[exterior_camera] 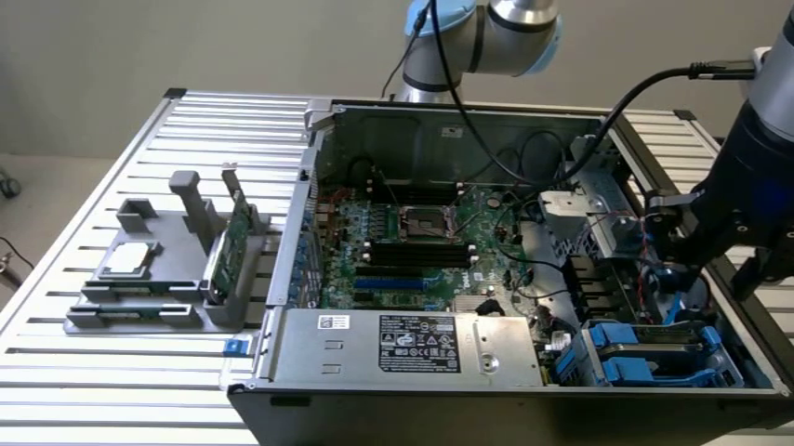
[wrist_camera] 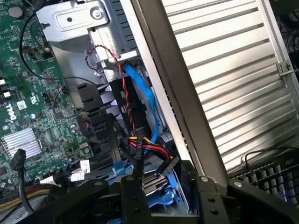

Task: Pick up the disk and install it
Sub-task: 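Insert the first disk wire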

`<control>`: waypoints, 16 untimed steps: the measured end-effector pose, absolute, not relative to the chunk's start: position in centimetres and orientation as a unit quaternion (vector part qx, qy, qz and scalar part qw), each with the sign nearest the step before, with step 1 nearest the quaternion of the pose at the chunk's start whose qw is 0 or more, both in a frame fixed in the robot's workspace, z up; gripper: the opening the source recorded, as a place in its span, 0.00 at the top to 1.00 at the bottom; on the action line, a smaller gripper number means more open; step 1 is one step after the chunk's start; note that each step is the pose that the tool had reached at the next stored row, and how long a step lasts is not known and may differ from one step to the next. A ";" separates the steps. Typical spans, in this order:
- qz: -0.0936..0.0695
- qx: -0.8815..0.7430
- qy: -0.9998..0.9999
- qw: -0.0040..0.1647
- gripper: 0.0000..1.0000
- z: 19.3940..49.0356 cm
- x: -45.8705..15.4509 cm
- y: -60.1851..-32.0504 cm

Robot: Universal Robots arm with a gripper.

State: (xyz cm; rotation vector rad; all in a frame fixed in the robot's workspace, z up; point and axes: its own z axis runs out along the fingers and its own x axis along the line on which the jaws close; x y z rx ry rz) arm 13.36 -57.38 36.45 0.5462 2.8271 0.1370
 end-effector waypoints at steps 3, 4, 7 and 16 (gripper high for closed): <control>0.042 0.187 0.973 0.130 0.55 36.8 13.7 -57.4; 0.039 0.187 0.973 0.131 0.55 36.9 13.8 -57.4; 0.037 0.187 0.973 0.131 0.55 37.0 13.8 -57.4; 0.035 0.199 0.971 0.131 0.55 36.9 13.9 -58.2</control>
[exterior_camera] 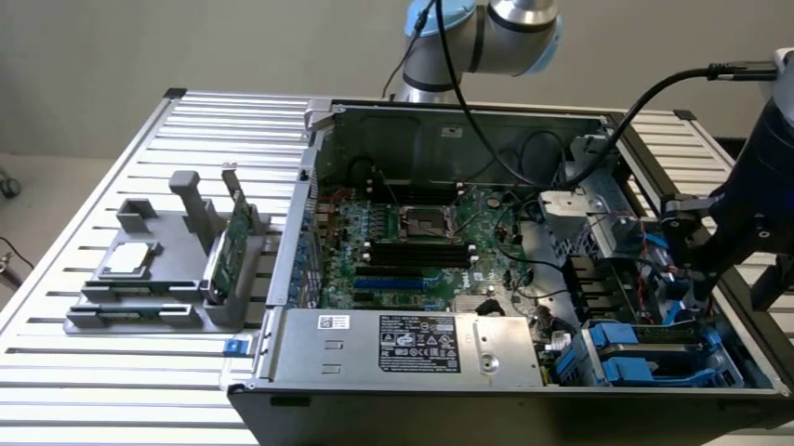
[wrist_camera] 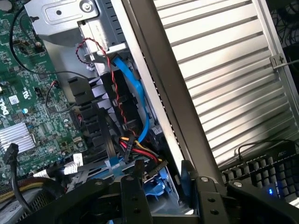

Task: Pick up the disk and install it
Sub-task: 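Insert the first disk wire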

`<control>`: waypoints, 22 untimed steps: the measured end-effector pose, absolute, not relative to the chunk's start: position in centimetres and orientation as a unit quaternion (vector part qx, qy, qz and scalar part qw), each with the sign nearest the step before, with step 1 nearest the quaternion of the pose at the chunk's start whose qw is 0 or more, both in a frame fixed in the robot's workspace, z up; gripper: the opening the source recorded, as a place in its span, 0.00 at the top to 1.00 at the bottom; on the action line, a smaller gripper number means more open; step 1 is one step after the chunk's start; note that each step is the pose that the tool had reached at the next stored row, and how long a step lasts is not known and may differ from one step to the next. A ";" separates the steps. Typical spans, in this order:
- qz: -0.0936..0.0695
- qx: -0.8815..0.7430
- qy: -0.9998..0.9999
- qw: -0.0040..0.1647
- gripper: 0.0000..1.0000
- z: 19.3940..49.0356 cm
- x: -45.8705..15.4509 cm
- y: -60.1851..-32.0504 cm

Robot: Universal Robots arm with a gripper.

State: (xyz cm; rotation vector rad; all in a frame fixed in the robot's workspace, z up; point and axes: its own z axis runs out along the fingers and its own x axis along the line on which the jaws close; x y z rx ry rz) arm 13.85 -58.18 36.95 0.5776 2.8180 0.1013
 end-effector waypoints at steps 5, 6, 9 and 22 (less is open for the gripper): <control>0.034 0.203 0.970 0.128 0.55 36.8 13.9 -59.3; 0.033 0.206 0.970 0.126 0.55 36.8 13.9 -59.3; 0.030 0.219 0.967 0.122 0.55 36.8 13.9 -59.3; 0.018 0.299 0.947 0.115 0.55 36.4 13.9 -59.3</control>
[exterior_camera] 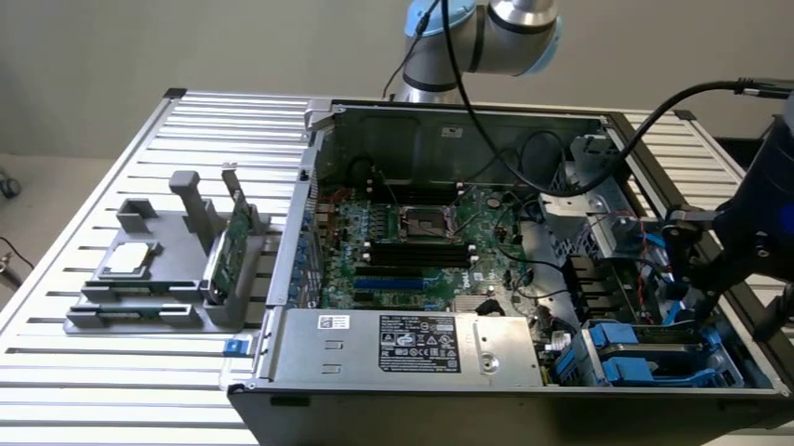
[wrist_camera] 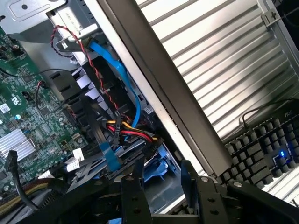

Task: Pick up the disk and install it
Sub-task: 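Insert the first disk wire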

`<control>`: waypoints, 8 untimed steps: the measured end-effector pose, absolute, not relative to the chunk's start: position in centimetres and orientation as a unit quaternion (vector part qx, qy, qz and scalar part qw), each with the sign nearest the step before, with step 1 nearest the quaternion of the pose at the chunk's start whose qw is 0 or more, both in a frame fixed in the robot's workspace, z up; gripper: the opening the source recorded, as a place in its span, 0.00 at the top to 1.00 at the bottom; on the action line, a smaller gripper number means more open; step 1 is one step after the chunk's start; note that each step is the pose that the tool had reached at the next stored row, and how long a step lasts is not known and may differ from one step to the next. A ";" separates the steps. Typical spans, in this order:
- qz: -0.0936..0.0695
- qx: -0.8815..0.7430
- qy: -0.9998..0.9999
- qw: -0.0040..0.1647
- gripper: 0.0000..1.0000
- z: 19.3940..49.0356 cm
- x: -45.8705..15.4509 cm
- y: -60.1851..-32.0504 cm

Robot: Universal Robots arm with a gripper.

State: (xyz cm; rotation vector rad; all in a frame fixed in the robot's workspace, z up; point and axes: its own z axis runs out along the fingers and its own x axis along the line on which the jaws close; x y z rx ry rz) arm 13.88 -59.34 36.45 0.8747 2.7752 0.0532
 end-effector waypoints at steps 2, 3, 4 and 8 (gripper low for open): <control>0.016 0.311 0.943 0.114 0.55 36.4 13.9 -59.3; 0.015 0.318 0.941 0.114 0.55 36.4 13.9 -59.3; 0.014 0.324 0.939 0.113 0.55 36.3 13.9 -59.3; 0.011 0.349 0.930 0.112 0.55 36.2 13.9 -59.3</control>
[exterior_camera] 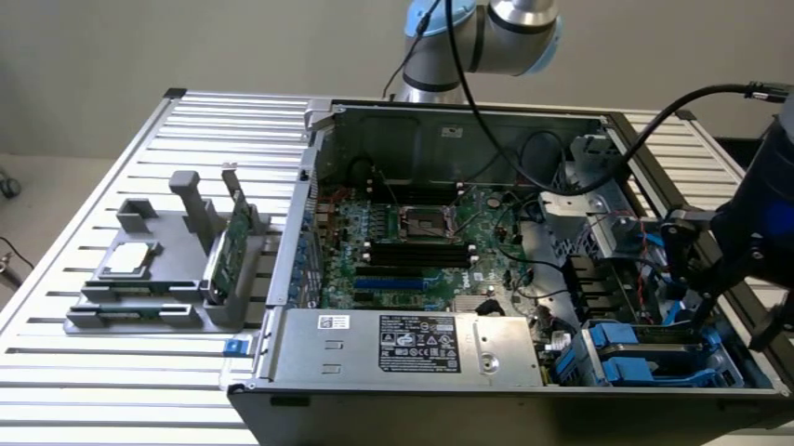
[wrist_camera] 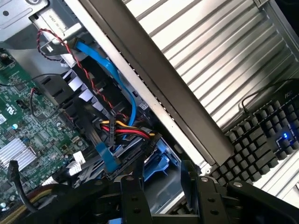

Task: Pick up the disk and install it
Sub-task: 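Insert the first disk wire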

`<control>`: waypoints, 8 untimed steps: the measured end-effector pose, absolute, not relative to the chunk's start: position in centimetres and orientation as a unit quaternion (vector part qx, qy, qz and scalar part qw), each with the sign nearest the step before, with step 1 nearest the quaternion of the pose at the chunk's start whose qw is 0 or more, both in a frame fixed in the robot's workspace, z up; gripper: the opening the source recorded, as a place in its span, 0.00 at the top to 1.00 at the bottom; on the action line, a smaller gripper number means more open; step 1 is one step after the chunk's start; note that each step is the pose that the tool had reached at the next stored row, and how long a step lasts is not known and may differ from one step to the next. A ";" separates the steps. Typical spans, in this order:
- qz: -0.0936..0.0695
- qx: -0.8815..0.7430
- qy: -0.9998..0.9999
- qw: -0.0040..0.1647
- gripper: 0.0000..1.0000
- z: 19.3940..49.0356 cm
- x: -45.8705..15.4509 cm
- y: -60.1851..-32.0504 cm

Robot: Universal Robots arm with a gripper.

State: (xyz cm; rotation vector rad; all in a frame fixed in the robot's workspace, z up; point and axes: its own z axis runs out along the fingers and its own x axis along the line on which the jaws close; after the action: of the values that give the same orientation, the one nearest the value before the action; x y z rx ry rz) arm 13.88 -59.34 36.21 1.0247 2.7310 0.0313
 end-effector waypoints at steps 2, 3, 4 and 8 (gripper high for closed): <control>0.009 0.362 0.926 0.111 0.55 36.2 13.9 -59.3; 0.008 0.368 0.923 0.111 0.55 36.1 13.9 -59.3; 0.007 0.373 0.921 0.111 0.55 36.1 13.9 -59.3; 0.006 0.394 0.913 0.110 0.55 36.1 13.9 -59.3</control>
State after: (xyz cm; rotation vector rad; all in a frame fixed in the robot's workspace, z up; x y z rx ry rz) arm 13.88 -59.34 36.09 1.1573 2.6817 0.0189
